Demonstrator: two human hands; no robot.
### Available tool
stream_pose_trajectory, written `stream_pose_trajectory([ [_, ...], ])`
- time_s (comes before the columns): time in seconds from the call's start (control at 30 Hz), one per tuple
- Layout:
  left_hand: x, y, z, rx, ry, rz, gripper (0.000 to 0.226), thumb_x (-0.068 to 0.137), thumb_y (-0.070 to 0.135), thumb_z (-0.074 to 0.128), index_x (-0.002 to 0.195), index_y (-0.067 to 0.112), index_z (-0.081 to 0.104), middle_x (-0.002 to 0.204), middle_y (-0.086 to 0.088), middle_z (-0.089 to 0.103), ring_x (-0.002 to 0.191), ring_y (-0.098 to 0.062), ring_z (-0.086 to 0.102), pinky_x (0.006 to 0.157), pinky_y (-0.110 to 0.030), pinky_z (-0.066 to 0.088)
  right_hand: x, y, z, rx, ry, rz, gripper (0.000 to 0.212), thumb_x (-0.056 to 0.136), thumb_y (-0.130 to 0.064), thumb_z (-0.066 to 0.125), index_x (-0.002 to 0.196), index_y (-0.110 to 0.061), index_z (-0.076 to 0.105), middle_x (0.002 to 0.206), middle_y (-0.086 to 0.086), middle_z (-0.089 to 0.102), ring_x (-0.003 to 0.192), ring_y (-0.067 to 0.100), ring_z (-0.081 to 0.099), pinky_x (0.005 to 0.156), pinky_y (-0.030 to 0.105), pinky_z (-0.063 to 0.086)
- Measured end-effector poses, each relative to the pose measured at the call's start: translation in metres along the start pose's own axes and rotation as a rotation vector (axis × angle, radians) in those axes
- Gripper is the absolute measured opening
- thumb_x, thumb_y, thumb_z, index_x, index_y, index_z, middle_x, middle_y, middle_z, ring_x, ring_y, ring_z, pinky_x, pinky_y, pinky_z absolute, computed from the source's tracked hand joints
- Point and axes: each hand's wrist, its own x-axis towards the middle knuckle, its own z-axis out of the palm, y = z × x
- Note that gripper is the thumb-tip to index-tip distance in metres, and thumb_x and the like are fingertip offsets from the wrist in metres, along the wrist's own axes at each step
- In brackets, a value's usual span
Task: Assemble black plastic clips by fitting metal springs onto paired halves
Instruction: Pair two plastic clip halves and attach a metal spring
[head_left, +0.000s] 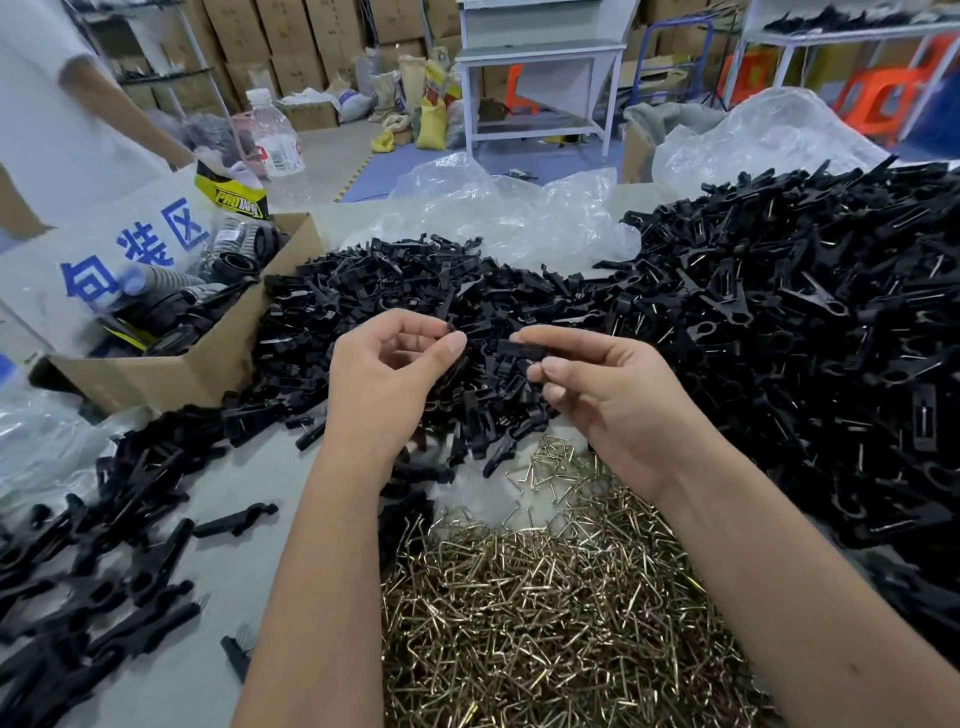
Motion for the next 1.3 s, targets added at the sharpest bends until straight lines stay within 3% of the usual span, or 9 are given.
stream_pose_trajectory([
  [0.07, 0.0, -0.001, 0.001, -0.001, 0.025, -0.008, 0.005, 0.089, 0.028, 0.082, 0.087, 0.029, 0.077, 0.081, 0.0, 0.074, 0.076, -0.017, 0.067, 0.074, -0.03, 0.057, 0.0, 0.001, 0.001, -0.013, -0.012, -0.021, 0.027, 0.096, 0.012, 0.058, 0.111, 0.001, 0.076, 0.098, 0.016, 0.078, 0.071, 0.009, 0.067, 0.068, 0.017, 0.055],
  [0.13, 0.0, -0.002, 0.003, -0.028, 0.02, -0.018, 0.005, 0.094, 0.025, 0.076, 0.089, 0.025, 0.077, 0.085, -0.005, 0.076, 0.082, -0.025, 0.072, 0.078, -0.038, 0.061, 0.001, 0.004, 0.003, -0.044, 0.011, -0.043, 0.023, 0.096, 0.009, 0.06, 0.111, 0.001, 0.076, 0.091, 0.016, 0.077, 0.071, 0.01, 0.068, 0.068, 0.017, 0.056],
  [0.27, -0.002, 0.001, 0.008, -0.131, -0.065, -0.059, 0.011, 0.1, 0.014, 0.067, 0.095, 0.014, 0.078, 0.083, -0.007, 0.077, 0.075, -0.017, 0.073, 0.07, -0.026, 0.059, 0.002, 0.007, 0.005, -0.076, 0.059, -0.077, 0.015, 0.099, 0.001, 0.062, 0.109, 0.004, 0.073, 0.083, 0.015, 0.075, 0.065, 0.013, 0.066, 0.059, 0.019, 0.055],
  [0.4, -0.005, 0.006, 0.012, -0.193, -0.184, -0.121, 0.015, 0.1, 0.013, 0.067, 0.112, 0.018, 0.074, 0.086, -0.009, 0.079, 0.066, -0.013, 0.069, 0.058, -0.021, 0.054, 0.002, 0.007, 0.002, -0.236, 0.084, -0.13, 0.008, 0.1, -0.007, 0.066, 0.099, 0.0, 0.071, 0.077, 0.01, 0.074, 0.064, 0.015, 0.063, 0.055, 0.021, 0.052],
  [0.67, -0.007, 0.009, 0.023, -0.237, -0.296, -0.135, 0.036, 0.102, 0.0, 0.058, 0.121, 0.025, 0.075, 0.094, -0.01, 0.079, 0.065, -0.01, 0.062, 0.059, -0.019, 0.051, 0.005, 0.005, -0.002, -0.461, 0.03, -0.206, 0.027, 0.101, -0.006, 0.063, 0.108, -0.026, 0.08, 0.076, -0.003, 0.064, 0.064, 0.008, 0.059, 0.061, 0.019, 0.05],
  [0.8, -0.007, 0.01, 0.024, -0.245, -0.294, -0.129, 0.036, 0.103, -0.003, 0.054, 0.112, 0.021, 0.079, 0.096, -0.009, 0.079, 0.068, -0.011, 0.062, 0.062, -0.02, 0.052, 0.006, 0.004, -0.004, -0.464, 0.064, -0.205, 0.025, 0.099, -0.008, 0.067, 0.107, -0.029, 0.08, 0.077, -0.006, 0.068, 0.065, 0.011, 0.062, 0.063, 0.021, 0.053],
  [1.0, -0.009, 0.011, 0.026, -0.282, -0.308, -0.188, 0.023, 0.098, 0.0, 0.066, 0.113, 0.014, 0.078, 0.09, -0.008, 0.079, 0.076, -0.016, 0.072, 0.072, -0.021, 0.058, 0.006, 0.006, -0.004, -0.396, 0.125, -0.237, 0.007, 0.091, -0.013, 0.079, 0.097, -0.015, 0.076, 0.079, 0.004, 0.077, 0.062, 0.011, 0.065, 0.056, 0.022, 0.052],
  [1.17, -0.01, 0.013, 0.027, -0.227, -0.301, -0.157, 0.021, 0.099, 0.003, 0.065, 0.114, 0.015, 0.074, 0.097, -0.005, 0.081, 0.096, -0.014, 0.076, 0.086, -0.023, 0.059, 0.004, 0.006, -0.006, -0.388, 0.157, -0.25, 0.007, 0.089, -0.016, 0.082, 0.094, -0.015, 0.077, 0.079, -0.002, 0.079, 0.064, 0.004, 0.069, 0.05, 0.018, 0.05],
  [1.3, -0.011, 0.016, 0.027, -0.298, -0.291, -0.214, 0.017, 0.095, 0.001, 0.068, 0.104, 0.013, 0.076, 0.095, -0.009, 0.08, 0.089, -0.015, 0.077, 0.078, -0.022, 0.059, 0.003, 0.004, -0.006, -0.372, 0.136, -0.265, 0.007, 0.087, -0.015, 0.083, 0.092, -0.017, 0.078, 0.08, 0.0, 0.079, 0.064, 0.007, 0.071, 0.047, 0.019, 0.049],
])
